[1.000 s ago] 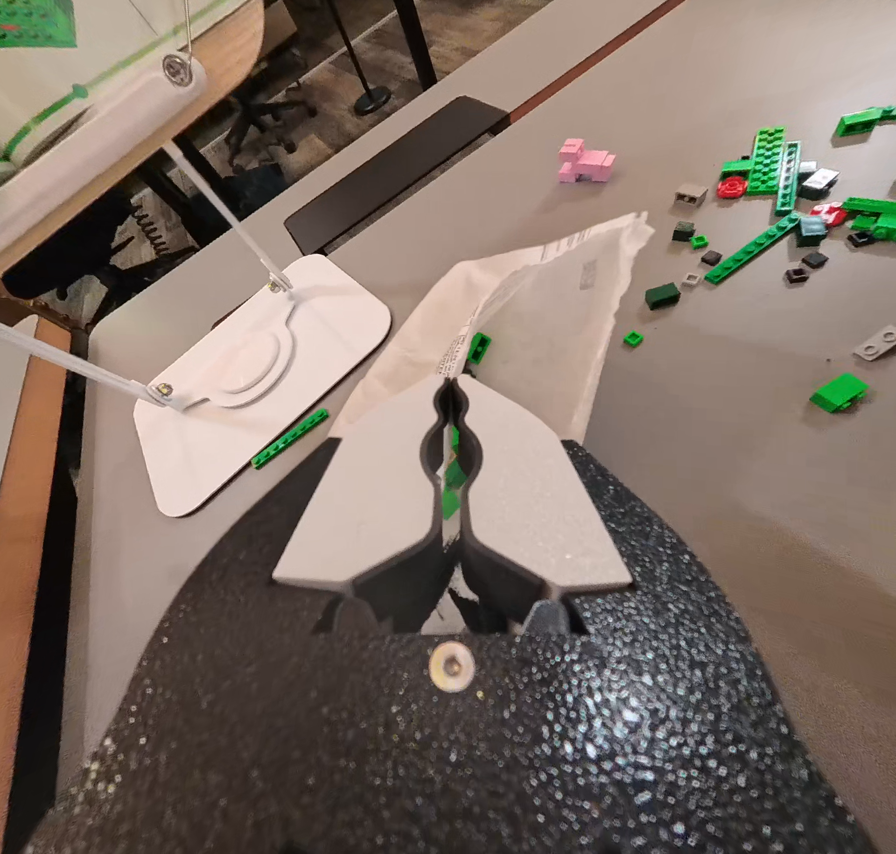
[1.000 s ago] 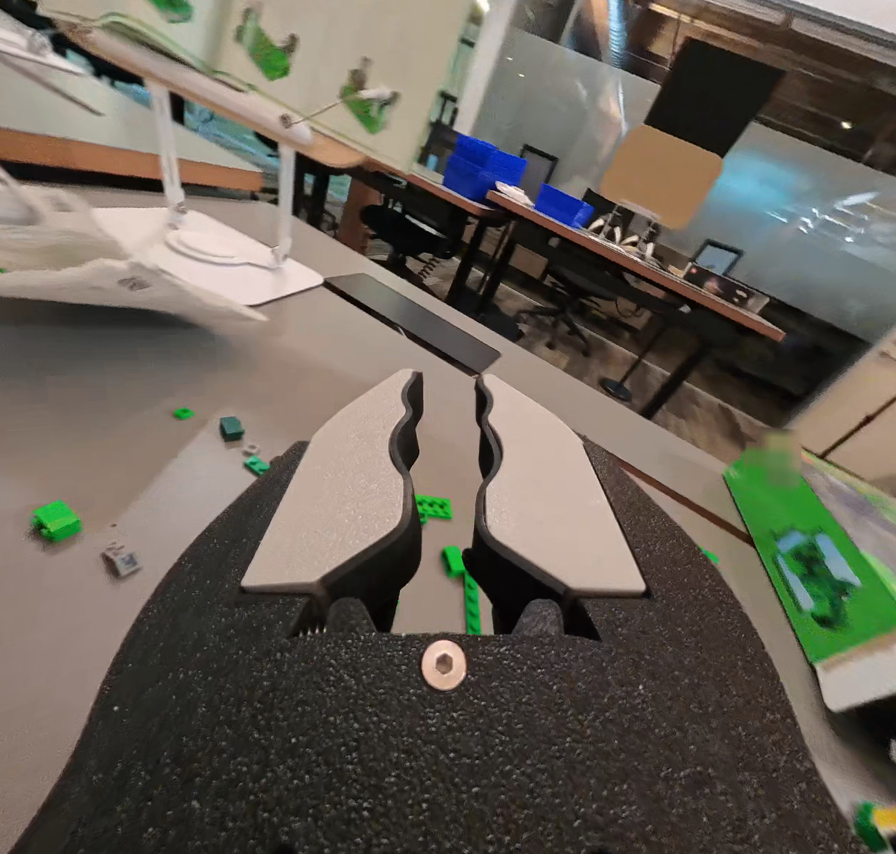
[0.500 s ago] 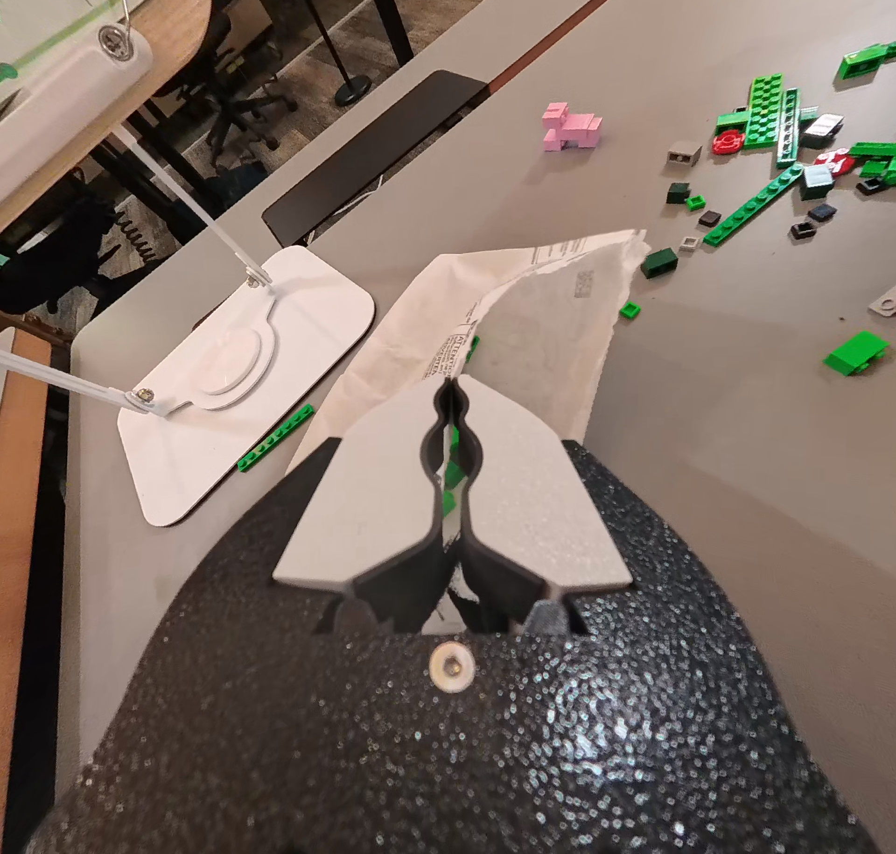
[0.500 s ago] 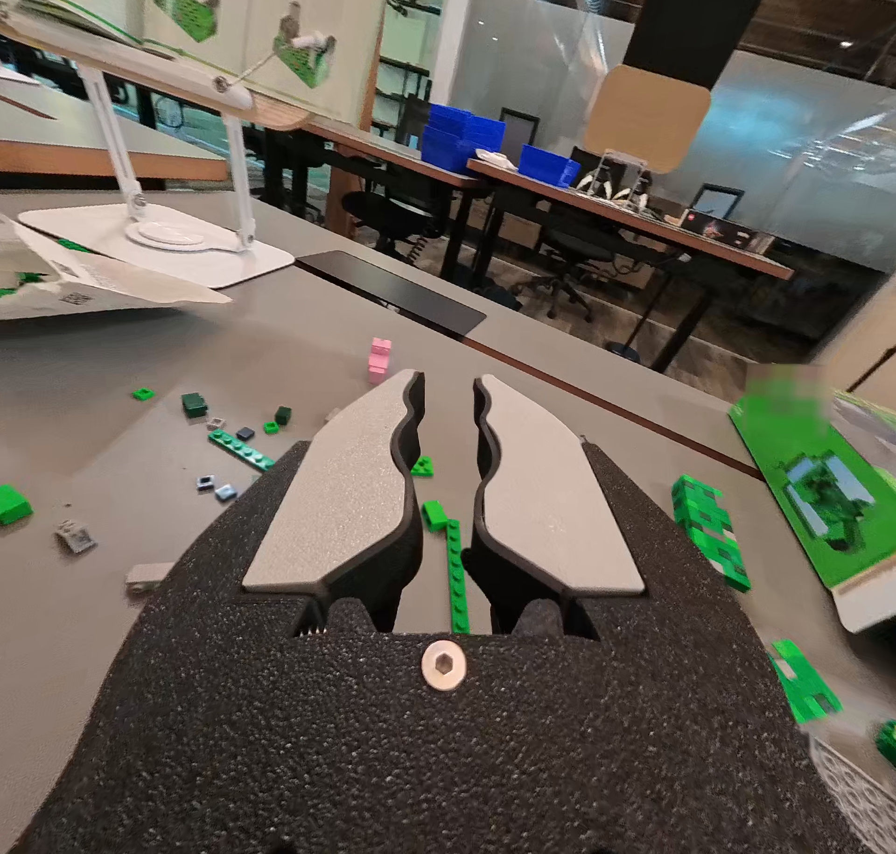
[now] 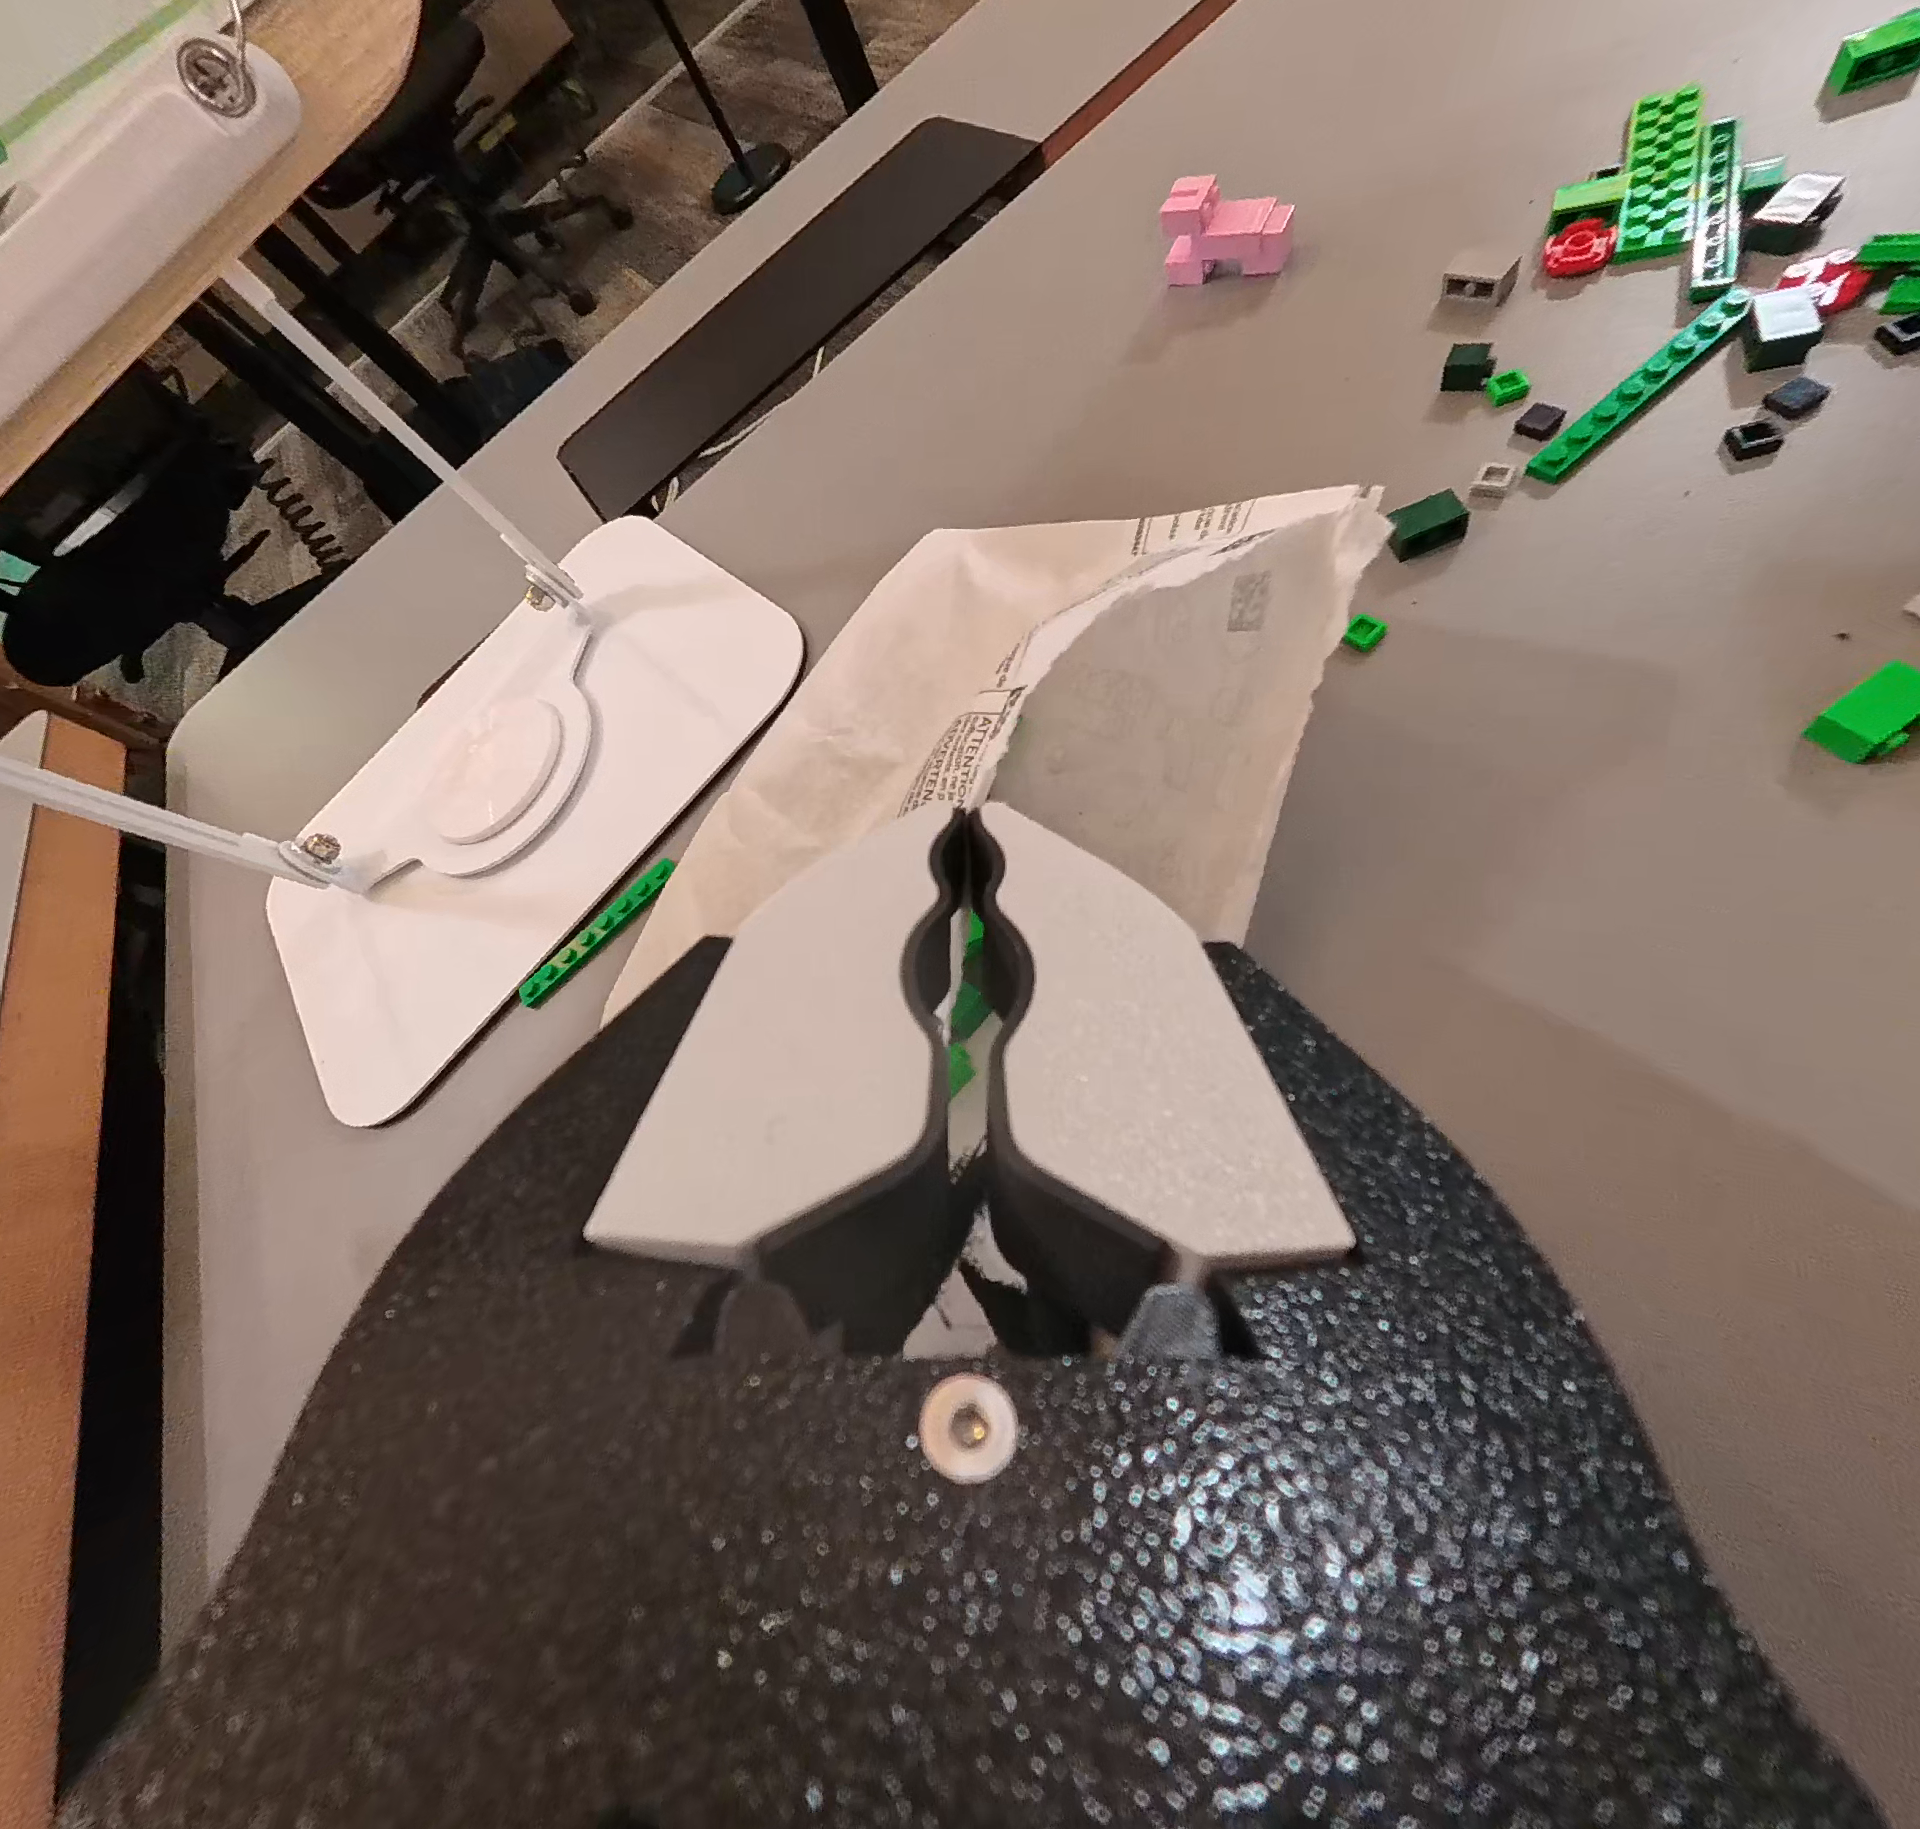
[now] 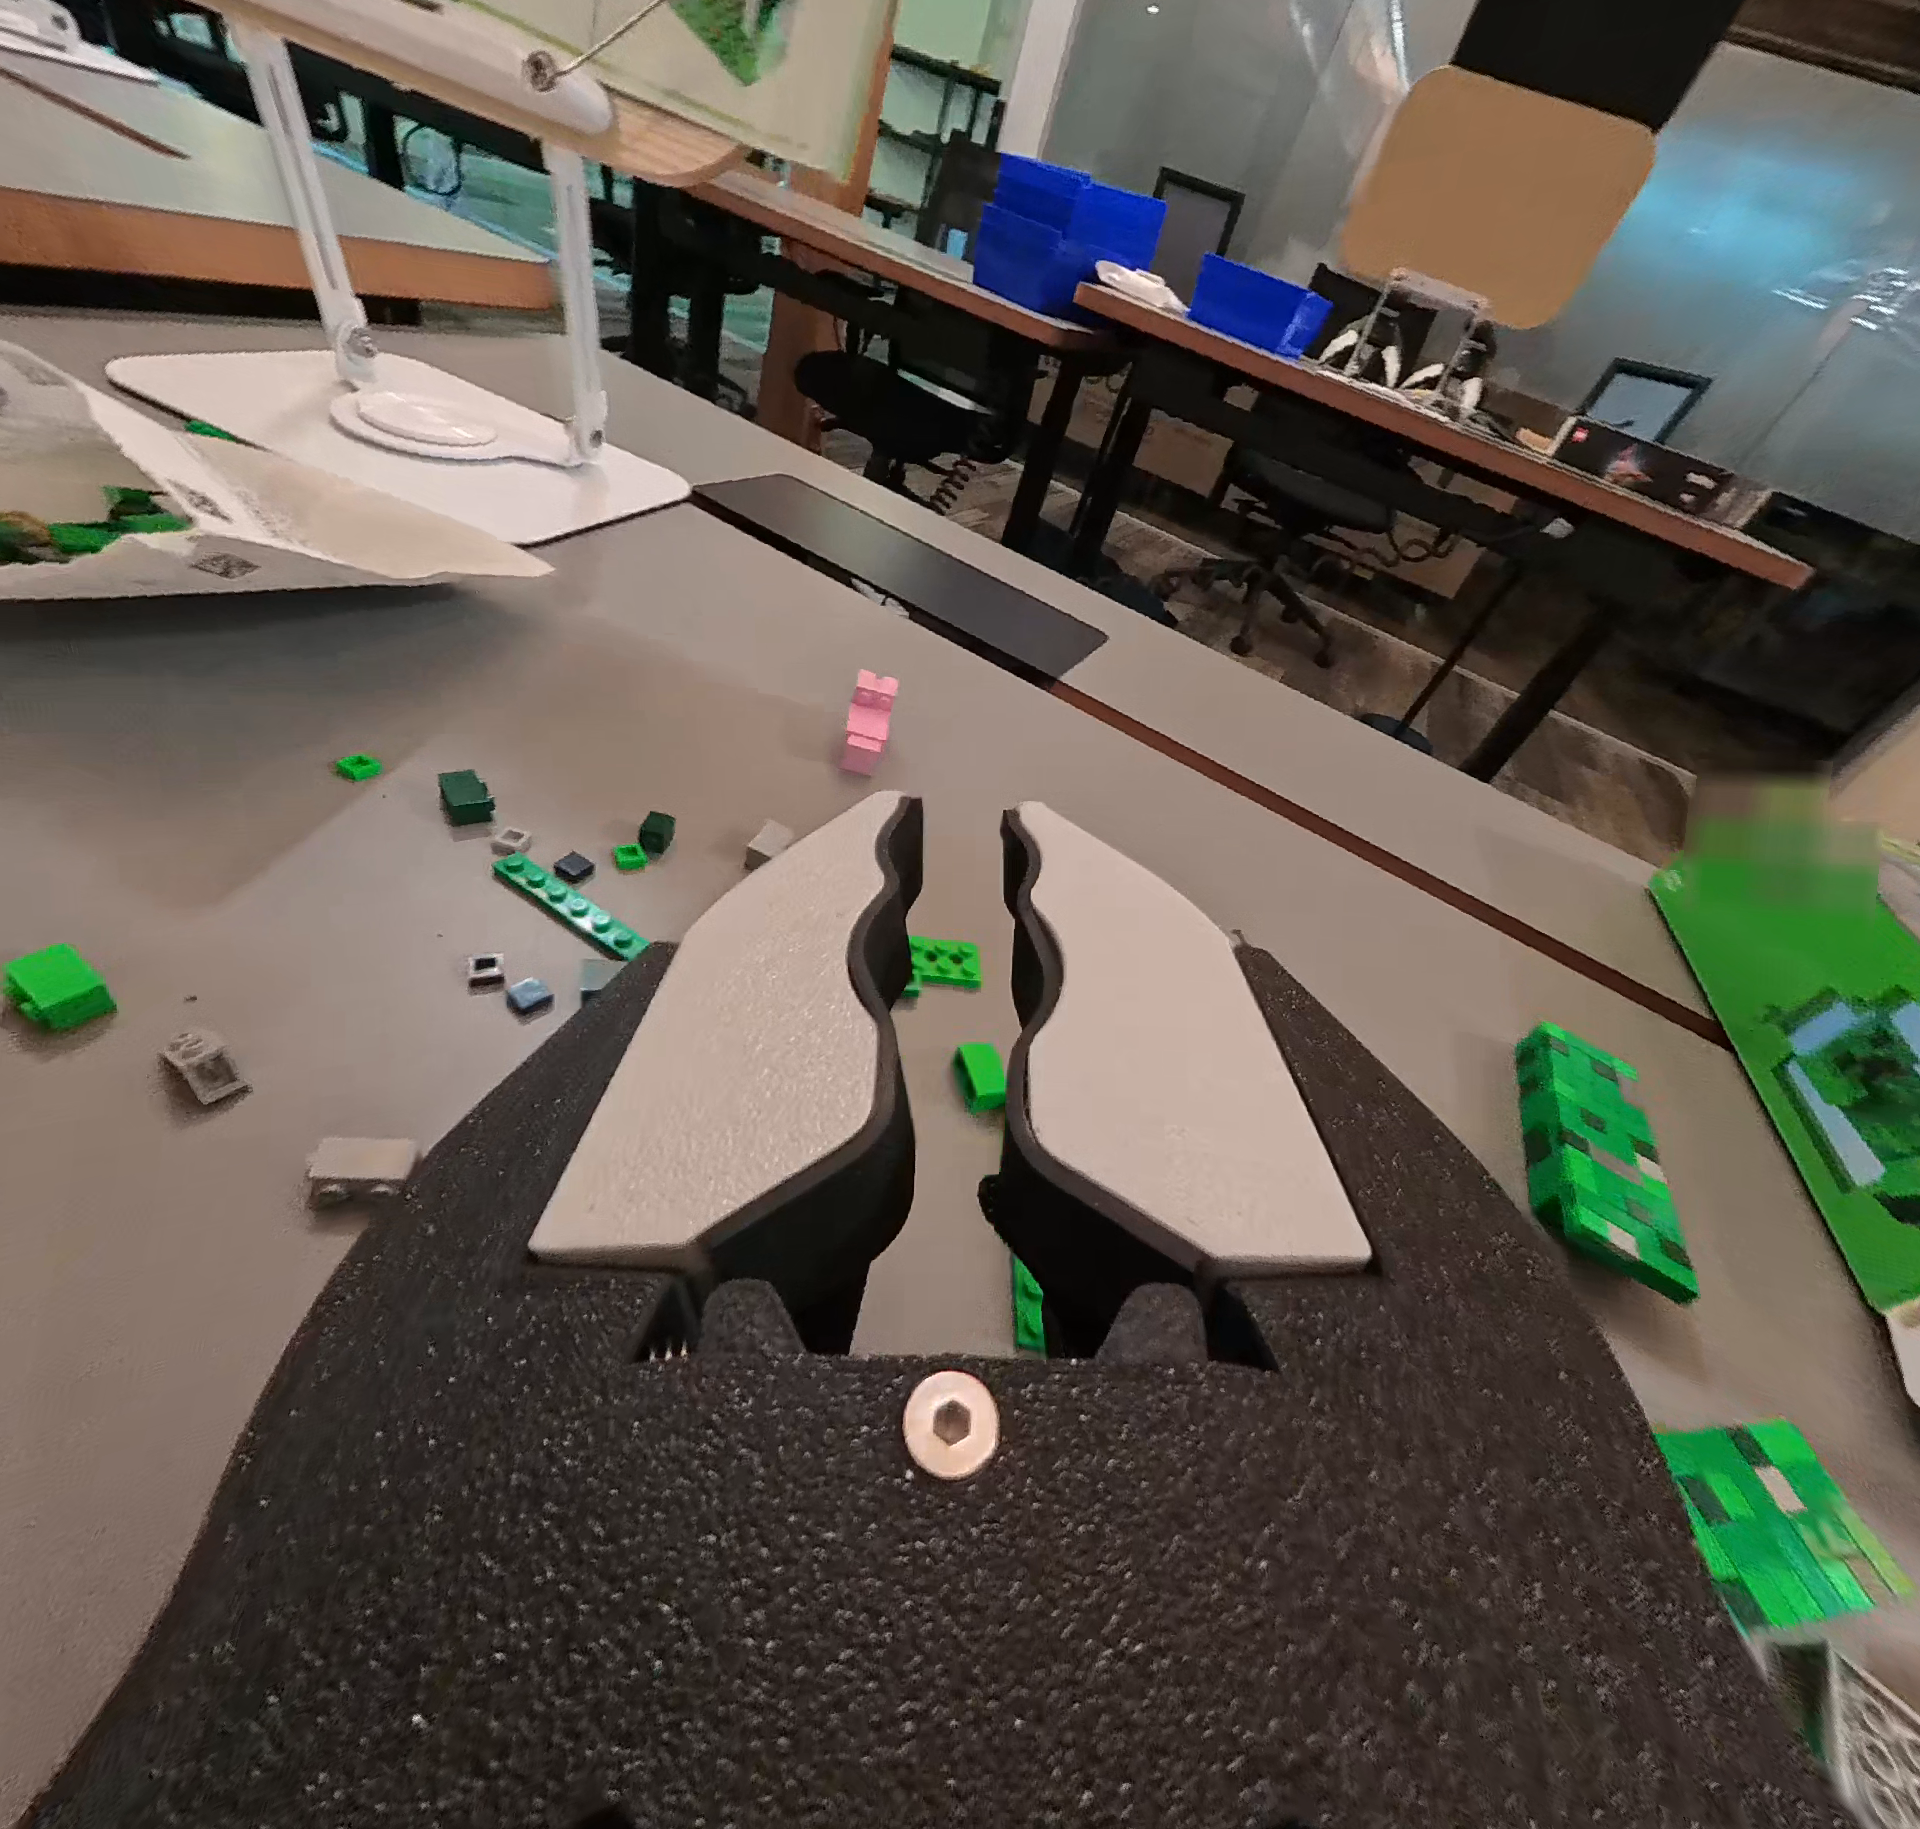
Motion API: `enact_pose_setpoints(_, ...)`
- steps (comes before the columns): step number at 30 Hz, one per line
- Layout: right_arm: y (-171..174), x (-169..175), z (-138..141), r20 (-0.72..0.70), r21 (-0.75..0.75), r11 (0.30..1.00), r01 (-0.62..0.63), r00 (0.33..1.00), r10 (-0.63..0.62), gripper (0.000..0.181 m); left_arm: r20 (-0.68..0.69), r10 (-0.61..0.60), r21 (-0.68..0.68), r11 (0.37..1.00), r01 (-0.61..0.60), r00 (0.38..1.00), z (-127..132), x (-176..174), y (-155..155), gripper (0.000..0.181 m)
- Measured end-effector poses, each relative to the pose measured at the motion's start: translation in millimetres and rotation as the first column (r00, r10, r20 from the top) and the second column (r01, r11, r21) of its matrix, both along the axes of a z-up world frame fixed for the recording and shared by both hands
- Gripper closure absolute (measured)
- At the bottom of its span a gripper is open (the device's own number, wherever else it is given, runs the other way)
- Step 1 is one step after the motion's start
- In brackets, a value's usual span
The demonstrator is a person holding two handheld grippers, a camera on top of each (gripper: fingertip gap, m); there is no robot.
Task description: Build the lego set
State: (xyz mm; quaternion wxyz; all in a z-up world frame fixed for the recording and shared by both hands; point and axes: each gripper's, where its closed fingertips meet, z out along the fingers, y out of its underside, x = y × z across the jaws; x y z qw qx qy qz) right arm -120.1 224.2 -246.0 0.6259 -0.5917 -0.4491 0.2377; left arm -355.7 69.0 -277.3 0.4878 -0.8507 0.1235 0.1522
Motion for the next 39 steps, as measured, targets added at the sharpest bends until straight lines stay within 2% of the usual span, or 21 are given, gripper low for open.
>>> enact_pose_setpoints(4,-14,-12,-6,0.055,0.015,0.996,-0.086,0.995,0.085,0.167,-0.003,-0.001,-0.003,1.000,0.001,1.000,-1,0,0,0.181)
enact_pose_setpoints(6,-27,-23,-13,0.096,-0.002,0.984,-0.177,0.980,0.177,0.167,-0.003,0.000,-0.003,1.000,0.000,1.000,-1,0,0,0.181)
enact_pose_setpoints(8,-46,-36,-26,0.149,-0.076,0.954,-0.291,0.942,0.300,0.163,-0.001,0.002,0.000,1.000,-0.002,1.000,-1,0,1,0.181)
enact_pose_setpoints(10,-70,-49,-39,0.203,-0.154,0.897,-0.413,0.876,0.438,0.163,0.003,0.004,0.003,1.000,-0.004,1.000,-1,1,1,0.181)
enact_pose_setpoints(11,-76,-54,-46,0.247,-0.171,0.884,-0.436,0.849,0.467,0.163,0.004,0.004,0.004,1.000,-0.004,1.000,-1,1,2,0.181)
enact_pose_setpoints(13,-80,-63,-57,0.325,-0.189,0.872,-0.452,0.809,0.490,0.163,-0.001,0.006,0.010,1.000,-0.006,1.000,0,1,2,0.181)
enact_pose_setpoints(18,-92,-94,-62,0.308,-0.353,0.794,-0.495,0.740,0.598,0.159,-0.015,0.000,0.010,1.000,0.000,1.000,0,3,3,0.181)
enact_pose_setpoints(24,-80,-126,-77,0.413,-0.423,0.789,-0.446,0.680,0.606,0.158,-0.029,0.003,0.013,1.000,-0.002,1.000,1,1,2,0.181)
enact_pose_setpoints(29,-73,-127,-89,0.502,-0.450,0.804,-0.389,0.635,0.588,0.159,-0.020,0.008,0.018,1.000,-0.007,1.000,2,-1,2,0.181)
enact_pose_setpoints(32,-72,-128,-95,0.508,-0.466,0.797,-0.384,0.621,0.597,0.168,-0.024,0.005,0.012,1.000,-0.005,1.000,2,0,2,0.181)
enact_pose_setpoints(35,-71,-134,-87,0.506,-0.334,0.820,-0.465,0.645,0.572,0.170,-0.040,0.004,0.009,1.000,-0.004,0.999,2,1,2,0.181)
enact_pose_setpoints(37,-73,-138,-69,0.509,-0.118,0.826,-0.551,0.681,0.527,0.170,-0.046,0.005,0.009,1.000,-0.005,0.999,2,1,2,0.181)
enact_pose_setpoints(39,-81,-137,-43,0.493,0.164,0.779,-0.605,0.735,0.466,0.171,-0.044,0.007,0.014,1.000,-0.007,0.999,2,0,1,0.181)
